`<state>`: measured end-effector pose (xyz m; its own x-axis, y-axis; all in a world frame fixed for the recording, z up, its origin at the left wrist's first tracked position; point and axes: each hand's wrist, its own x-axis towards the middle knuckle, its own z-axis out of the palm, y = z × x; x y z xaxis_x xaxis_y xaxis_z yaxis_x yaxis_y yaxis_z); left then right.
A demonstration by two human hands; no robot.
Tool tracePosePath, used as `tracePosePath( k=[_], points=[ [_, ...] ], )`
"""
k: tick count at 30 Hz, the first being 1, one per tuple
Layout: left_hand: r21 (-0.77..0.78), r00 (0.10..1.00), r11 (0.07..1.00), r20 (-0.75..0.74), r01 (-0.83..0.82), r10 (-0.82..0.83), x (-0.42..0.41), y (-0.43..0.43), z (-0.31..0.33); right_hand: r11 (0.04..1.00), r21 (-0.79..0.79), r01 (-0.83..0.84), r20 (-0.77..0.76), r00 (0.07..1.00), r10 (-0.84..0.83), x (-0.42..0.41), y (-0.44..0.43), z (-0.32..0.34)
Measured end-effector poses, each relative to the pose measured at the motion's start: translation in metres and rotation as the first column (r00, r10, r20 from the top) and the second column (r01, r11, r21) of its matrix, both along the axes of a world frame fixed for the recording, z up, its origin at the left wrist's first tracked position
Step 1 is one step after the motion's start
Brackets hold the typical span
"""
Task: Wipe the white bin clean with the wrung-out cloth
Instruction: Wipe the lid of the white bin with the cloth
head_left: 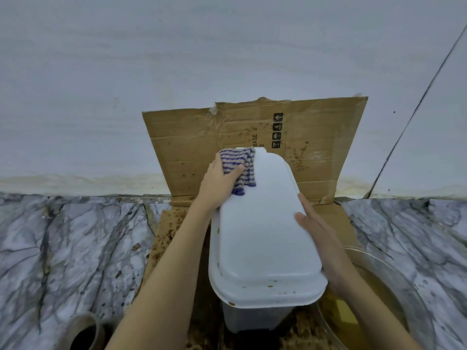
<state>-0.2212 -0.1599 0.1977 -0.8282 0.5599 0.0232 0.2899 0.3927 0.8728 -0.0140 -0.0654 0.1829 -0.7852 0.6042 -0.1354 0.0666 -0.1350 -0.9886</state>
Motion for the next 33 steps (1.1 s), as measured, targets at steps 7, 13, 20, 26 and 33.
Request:
tracePosePath(
  k=[7, 13, 20, 26, 33],
  points=[
    [0.024, 0.997, 1.0, -0.072, 0.019, -0.017, 0.039, -0.026, -0.011, 0.999, -0.043, -0.017, 0.004, 1.0, 0.017, 0.001, -0.001, 0.0],
    [0.003, 0.998, 1.0, -0.053, -0.021, 0.021, 0.03, -0.015, -0.011, 1.0, -0.022, 0.008, 0.026, 1.0, -0.008, -0.002, 0.0, 0.001],
    [0.036, 0.999, 0.998, -0.008, -0.048, 0.048, 0.033, -0.016, -0.011, 1.0, -0.008, -0.003, 0.04, 0.999, 0.004, -0.001, -0.001, 0.002],
    [0.045, 1.0, 0.999, -0.011, -0.013, 0.013, 0.08, -0.05, -0.016, 0.999, -0.044, 0.003, 0.002, 1.0, -0.003, 0.0, 0.0, -0.001],
    [-0.038, 0.997, 0.997, -0.029, -0.07, 0.069, 0.155, -0.087, -0.011, 0.999, -0.035, 0.031, 0.023, 0.999, -0.03, 0.001, -0.003, 0.002]
  ],
)
